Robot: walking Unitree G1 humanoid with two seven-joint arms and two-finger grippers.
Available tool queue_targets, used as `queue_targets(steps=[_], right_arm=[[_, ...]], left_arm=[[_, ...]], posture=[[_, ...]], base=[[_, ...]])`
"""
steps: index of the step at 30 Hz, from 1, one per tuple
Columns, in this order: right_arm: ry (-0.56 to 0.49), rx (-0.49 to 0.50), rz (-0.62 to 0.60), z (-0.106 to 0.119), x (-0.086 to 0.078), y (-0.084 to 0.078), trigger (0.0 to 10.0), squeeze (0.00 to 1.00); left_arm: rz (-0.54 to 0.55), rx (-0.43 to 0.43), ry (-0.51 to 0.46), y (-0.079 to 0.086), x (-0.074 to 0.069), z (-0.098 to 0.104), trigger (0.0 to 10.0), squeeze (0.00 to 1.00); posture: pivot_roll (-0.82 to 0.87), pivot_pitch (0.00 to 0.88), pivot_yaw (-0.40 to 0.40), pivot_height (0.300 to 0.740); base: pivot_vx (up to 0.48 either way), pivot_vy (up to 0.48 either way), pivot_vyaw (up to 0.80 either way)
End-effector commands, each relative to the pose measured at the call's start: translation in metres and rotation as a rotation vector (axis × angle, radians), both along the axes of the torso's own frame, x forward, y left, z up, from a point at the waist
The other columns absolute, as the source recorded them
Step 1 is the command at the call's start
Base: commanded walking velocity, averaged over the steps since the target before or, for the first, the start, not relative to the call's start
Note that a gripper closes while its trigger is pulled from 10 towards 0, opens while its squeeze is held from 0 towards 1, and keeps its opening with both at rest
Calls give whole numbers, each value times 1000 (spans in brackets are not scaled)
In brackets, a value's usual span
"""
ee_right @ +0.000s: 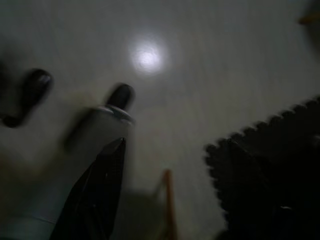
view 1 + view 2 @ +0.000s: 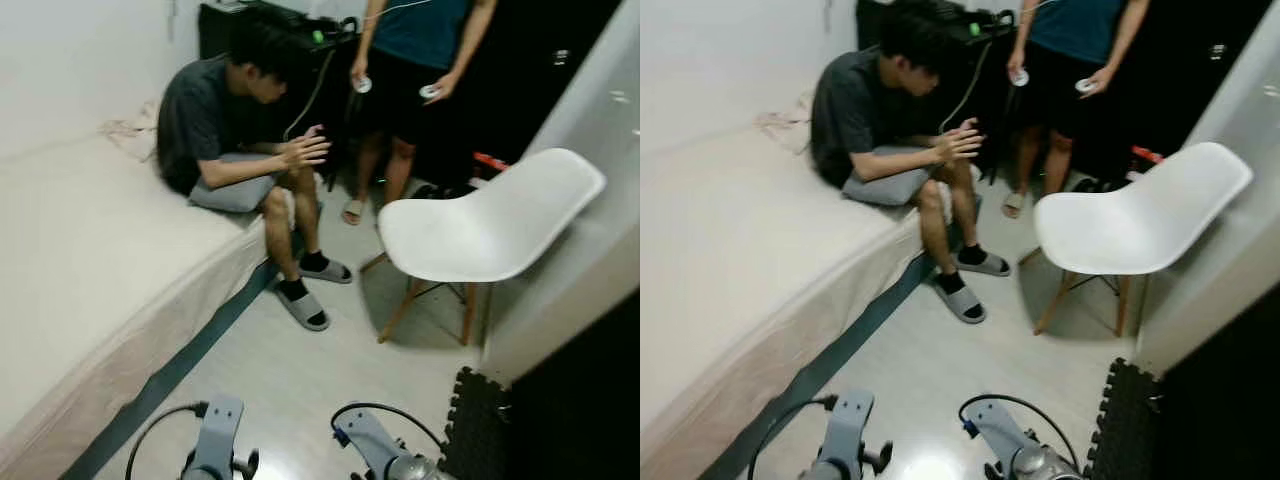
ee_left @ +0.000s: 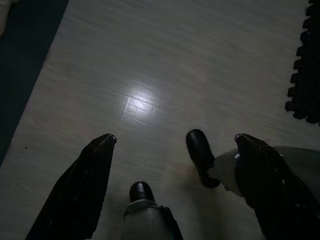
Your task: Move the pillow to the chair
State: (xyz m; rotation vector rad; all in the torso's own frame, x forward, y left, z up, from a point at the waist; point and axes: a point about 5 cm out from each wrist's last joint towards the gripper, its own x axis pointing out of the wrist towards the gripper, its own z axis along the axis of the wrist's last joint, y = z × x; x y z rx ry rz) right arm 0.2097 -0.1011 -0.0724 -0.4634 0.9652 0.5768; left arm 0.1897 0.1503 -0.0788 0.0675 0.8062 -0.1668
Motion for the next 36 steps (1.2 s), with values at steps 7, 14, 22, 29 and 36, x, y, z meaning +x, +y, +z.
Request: queue_targets(steps=[7, 14, 22, 29, 36], right_arm=[[-2, -7, -20, 1, 3, -4, 10000, 0], [-3, -16, -11, 1, 3, -6, 10000, 0], [-2, -30, 14, 1, 3, -6, 10000, 0], [-1, -39, 24, 0, 2, -6, 10000, 0], [2, -39, 22, -1, 0, -6, 10000, 0]], left_arm=[[9, -1, -5, 1, 1, 0, 10000, 0], [28, -3, -7, 2, 1, 1, 10000, 0], [33, -9, -6, 3, 0, 0, 10000, 0], [41, -16, 2, 3, -1, 0, 10000, 0], [44, -23, 10, 4, -2, -1, 10000, 0]], posture=[[99, 41, -140, 740], [100, 40, -144, 740], [103, 36, -149, 740], [103, 32, -146, 740], [101, 30, -140, 740]], base=[[0, 0, 0], [0, 0, 0], [0, 0, 0], [0, 0, 0], [0, 0, 0]])
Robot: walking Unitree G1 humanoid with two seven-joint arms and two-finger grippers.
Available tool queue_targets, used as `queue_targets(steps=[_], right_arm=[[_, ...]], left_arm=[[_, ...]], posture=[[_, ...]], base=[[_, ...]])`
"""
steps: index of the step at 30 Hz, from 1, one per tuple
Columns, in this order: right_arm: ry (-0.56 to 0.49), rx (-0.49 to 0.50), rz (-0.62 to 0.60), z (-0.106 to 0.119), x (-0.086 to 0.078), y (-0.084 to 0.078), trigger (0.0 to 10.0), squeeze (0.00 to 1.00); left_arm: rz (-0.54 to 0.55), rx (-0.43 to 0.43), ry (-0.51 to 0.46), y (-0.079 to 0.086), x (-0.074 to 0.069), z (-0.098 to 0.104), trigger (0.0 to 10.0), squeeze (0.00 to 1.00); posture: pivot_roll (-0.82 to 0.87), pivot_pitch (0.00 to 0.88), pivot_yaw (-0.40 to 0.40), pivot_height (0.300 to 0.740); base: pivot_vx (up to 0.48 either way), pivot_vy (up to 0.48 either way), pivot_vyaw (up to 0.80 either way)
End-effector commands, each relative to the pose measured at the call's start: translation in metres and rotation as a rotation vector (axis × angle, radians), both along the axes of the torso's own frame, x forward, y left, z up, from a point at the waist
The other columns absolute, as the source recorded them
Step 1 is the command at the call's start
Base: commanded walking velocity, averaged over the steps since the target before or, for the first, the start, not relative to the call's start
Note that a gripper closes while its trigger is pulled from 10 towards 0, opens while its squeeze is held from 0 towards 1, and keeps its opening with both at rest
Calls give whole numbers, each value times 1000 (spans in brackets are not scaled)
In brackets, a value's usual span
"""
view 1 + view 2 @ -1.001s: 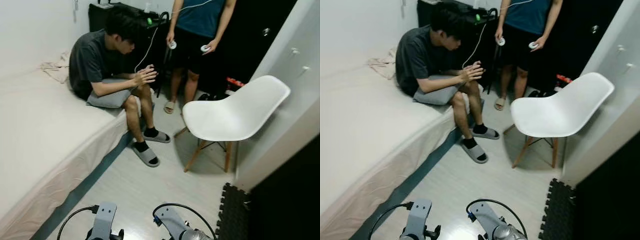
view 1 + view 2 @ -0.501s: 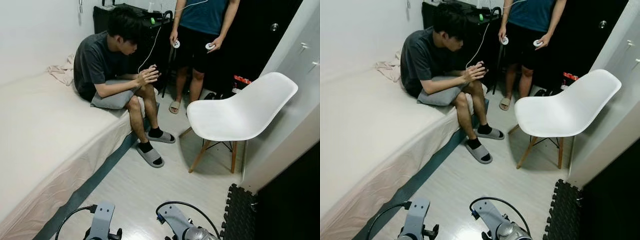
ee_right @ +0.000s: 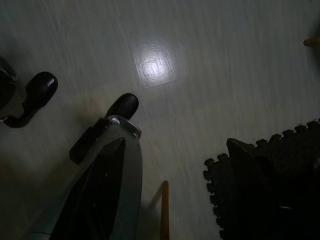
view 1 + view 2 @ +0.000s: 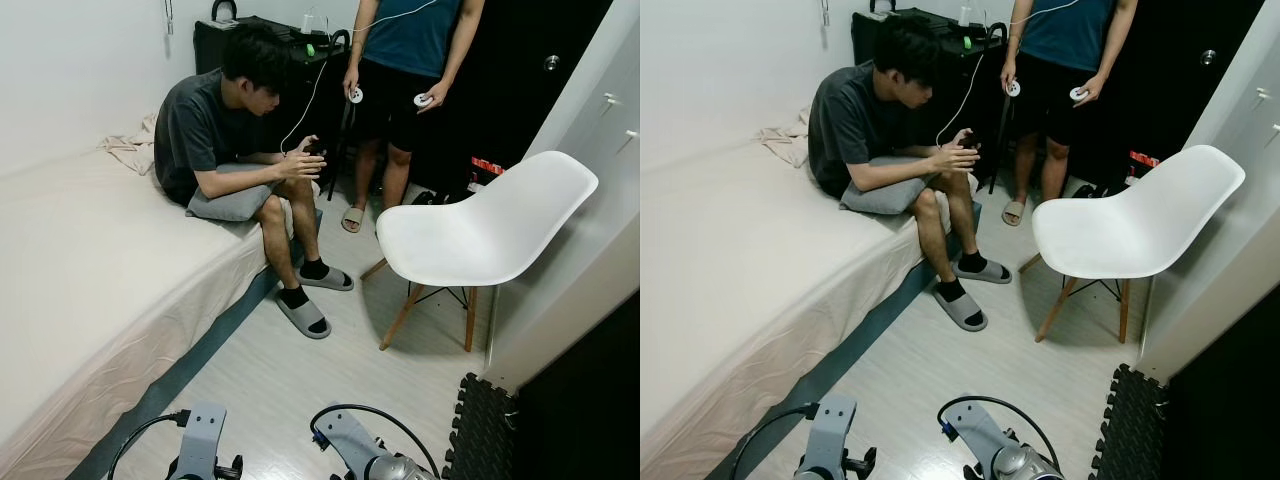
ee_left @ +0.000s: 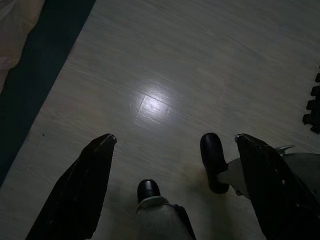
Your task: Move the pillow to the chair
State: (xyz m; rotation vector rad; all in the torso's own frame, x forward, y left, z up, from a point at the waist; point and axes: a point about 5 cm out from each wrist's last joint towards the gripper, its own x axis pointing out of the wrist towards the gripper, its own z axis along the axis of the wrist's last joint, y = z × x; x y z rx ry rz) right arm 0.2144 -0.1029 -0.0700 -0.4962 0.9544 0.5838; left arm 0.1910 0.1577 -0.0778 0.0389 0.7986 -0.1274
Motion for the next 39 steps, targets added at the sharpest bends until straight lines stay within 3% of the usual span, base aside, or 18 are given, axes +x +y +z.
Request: queue_targets(steps=[1, 39], right_arm=[[16, -19, 0, -3, -4, -4, 10000, 0], [21, -45, 18, -5, -7, -9, 10000, 0]], left_arm=[[-3, -12, 17, -4, -3, -2, 10000, 0], [-3, -17, 22, -4, -2, -2, 10000, 0]], posture=[[101, 30, -140, 740], [96, 28, -141, 740]], base=[[0, 0, 0], [0, 0, 0]])
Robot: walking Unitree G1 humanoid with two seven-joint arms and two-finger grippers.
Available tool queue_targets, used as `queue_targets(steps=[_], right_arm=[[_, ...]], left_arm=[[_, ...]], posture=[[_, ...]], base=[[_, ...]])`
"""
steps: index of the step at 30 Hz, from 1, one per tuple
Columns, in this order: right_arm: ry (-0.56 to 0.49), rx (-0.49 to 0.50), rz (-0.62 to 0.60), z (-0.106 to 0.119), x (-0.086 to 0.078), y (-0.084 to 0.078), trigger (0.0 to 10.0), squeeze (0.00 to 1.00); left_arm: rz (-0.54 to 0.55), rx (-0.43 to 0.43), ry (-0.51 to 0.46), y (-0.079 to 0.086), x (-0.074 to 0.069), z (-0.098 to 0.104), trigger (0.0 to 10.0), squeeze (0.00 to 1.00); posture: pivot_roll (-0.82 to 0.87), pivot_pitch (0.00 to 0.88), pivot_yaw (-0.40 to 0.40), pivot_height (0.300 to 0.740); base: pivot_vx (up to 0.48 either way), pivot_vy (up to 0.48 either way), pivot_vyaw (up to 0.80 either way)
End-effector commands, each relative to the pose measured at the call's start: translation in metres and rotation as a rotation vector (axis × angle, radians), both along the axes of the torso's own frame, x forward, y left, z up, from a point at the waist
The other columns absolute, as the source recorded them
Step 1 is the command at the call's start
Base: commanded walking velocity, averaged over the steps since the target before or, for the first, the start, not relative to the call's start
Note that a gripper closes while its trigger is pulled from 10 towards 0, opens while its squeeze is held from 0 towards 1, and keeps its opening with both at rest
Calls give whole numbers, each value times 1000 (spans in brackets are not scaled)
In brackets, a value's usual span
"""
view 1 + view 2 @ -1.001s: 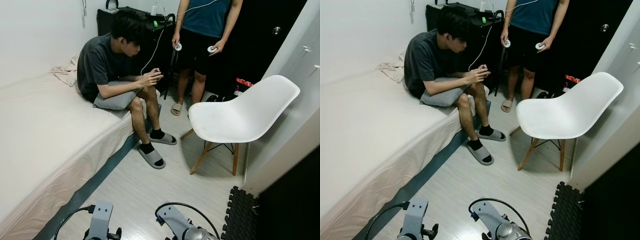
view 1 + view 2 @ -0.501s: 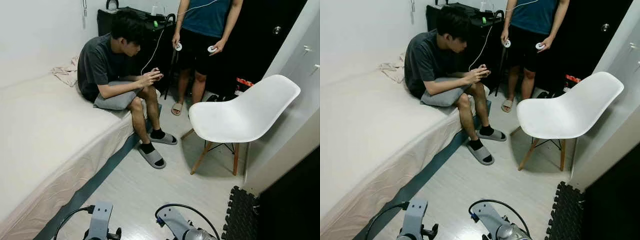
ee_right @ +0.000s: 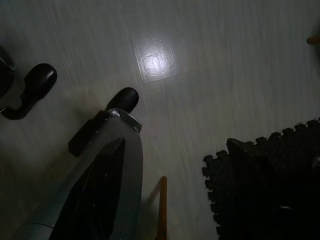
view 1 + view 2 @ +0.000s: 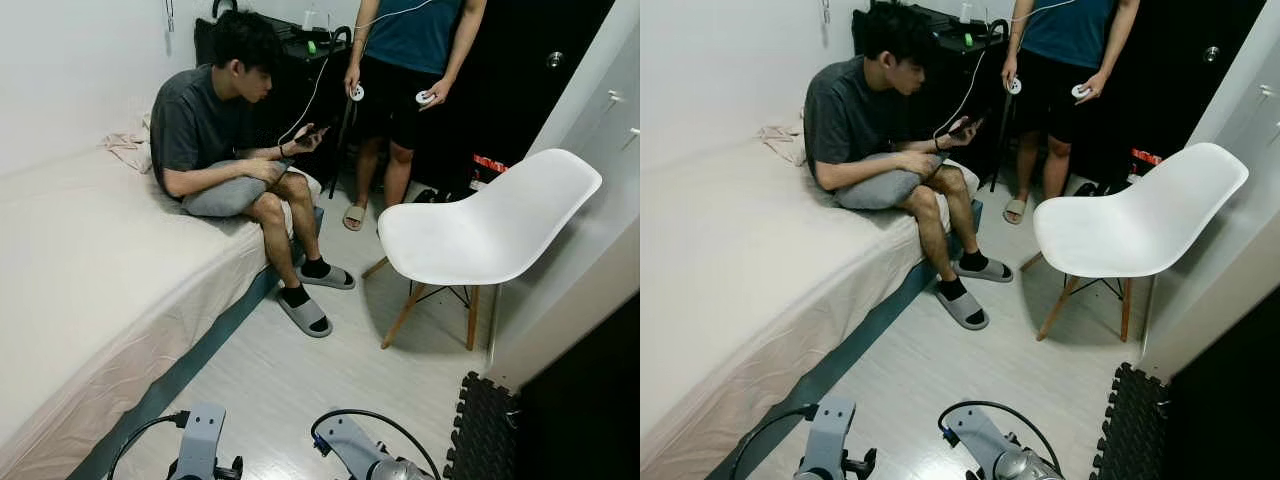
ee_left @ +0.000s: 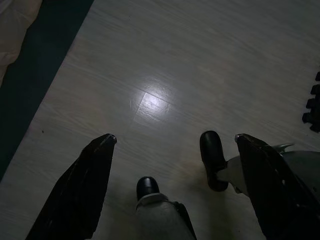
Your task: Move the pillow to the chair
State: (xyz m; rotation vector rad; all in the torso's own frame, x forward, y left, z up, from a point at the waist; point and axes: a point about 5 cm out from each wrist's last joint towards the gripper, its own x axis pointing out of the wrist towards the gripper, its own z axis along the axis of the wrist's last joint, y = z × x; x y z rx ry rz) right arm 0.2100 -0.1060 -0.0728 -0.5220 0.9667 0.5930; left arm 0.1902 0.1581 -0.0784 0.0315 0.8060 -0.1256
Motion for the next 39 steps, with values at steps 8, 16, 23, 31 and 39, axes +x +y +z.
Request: queue_targets(steps=[8, 16, 23, 31, 39], right_arm=[[9, -31, 8, -2, -2, -7, 10000, 0], [7, -35, 17, -2, -2, -7, 10000, 0], [5, -35, 20, -1, -1, -6, 10000, 0], [4, -34, 22, -1, 0, -6, 10000, 0], [5, -32, 22, 0, 0, -6, 10000, 0]], left_arm=[[-10, -15, 15, -6, -1, -1, 10000, 0], [-9, -14, 14, -6, -1, -1, 10000, 0], [-7, -10, 14, -5, 0, -1, 10000, 0], [-2, -10, 12, -5, 0, -1, 10000, 0], [2, -9, 13, -5, 0, -1, 10000, 0]], posture=[[94, 22, -145, 740], [98, 16, -144, 740], [102, 14, -143, 740], [105, 14, -145, 740], [105, 21, -144, 740]], base=[[0, 0, 0], [0, 0, 0], [0, 0, 0], [0, 0, 0], [0, 0, 0]])
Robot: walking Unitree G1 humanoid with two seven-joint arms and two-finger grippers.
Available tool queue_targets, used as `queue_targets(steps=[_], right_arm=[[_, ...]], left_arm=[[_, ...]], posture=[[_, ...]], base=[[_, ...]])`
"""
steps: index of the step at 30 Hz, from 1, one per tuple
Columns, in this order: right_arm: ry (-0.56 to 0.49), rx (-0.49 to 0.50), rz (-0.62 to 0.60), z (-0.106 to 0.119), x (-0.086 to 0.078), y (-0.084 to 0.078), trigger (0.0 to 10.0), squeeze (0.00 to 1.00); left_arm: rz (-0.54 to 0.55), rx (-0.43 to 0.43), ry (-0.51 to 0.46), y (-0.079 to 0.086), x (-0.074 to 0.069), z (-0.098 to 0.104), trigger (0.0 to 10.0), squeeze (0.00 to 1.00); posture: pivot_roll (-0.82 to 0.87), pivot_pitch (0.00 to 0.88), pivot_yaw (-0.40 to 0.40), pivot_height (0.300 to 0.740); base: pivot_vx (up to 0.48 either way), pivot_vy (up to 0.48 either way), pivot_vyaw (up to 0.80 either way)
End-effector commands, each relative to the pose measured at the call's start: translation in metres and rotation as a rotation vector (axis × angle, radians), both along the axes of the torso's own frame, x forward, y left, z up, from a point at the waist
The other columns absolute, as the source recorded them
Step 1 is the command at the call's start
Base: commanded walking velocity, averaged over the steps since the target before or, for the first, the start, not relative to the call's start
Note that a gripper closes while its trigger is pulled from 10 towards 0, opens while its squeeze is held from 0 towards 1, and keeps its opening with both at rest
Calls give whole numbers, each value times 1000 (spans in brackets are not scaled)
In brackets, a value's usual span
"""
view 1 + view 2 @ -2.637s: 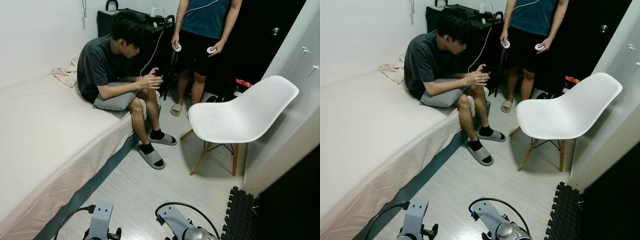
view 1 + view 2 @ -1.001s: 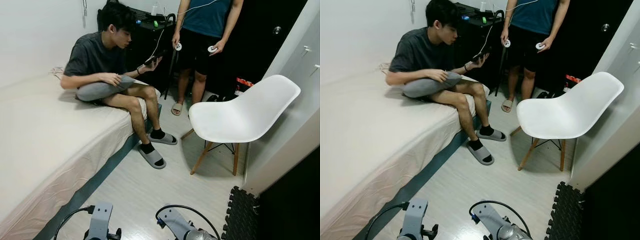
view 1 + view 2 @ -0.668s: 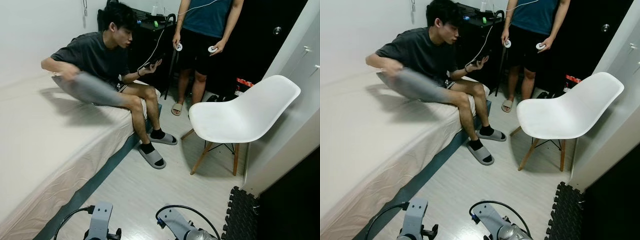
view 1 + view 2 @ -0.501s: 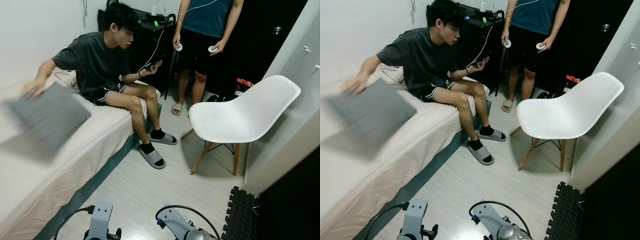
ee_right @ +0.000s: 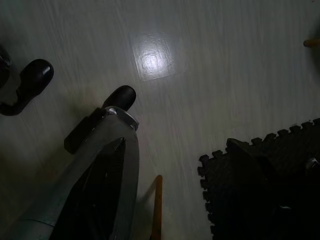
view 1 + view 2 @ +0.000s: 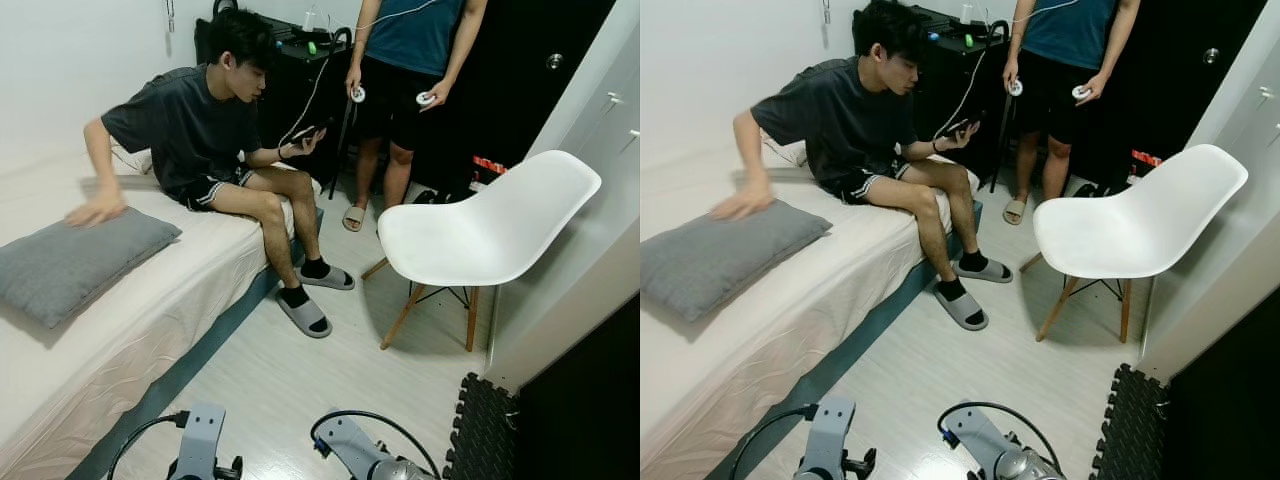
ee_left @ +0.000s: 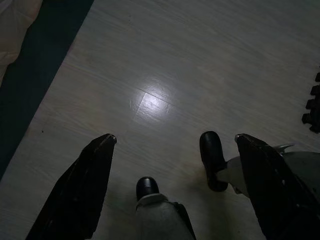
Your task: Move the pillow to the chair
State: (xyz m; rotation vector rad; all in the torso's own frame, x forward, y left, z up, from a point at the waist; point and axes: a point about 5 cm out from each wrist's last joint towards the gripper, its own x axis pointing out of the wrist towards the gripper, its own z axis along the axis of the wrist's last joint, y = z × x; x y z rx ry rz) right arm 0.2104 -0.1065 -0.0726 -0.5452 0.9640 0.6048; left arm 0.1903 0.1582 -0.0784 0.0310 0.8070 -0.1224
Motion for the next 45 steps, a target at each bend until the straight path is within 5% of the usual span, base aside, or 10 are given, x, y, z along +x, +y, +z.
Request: queue_targets(steps=[1, 8, 45], right_arm=[[8, -19, 2, -1, 0, -5, 10000, 0], [38, 49, 4, 0, -2, -2, 10000, 0], [45, 24, 44, -1, -2, -3, 10000, 0]], left_arm=[[-1, -10, 12, -5, 0, -1, 10000, 0], [22, -13, 10, -3, 0, -1, 10000, 0], [-9, -8, 44, -7, -2, -3, 10000, 0]], posture=[[105, 23, -145, 740], [103, 30, -149, 740], [96, 11, -155, 740]], base=[[0, 0, 0], [0, 0, 112], [0, 0, 780]])
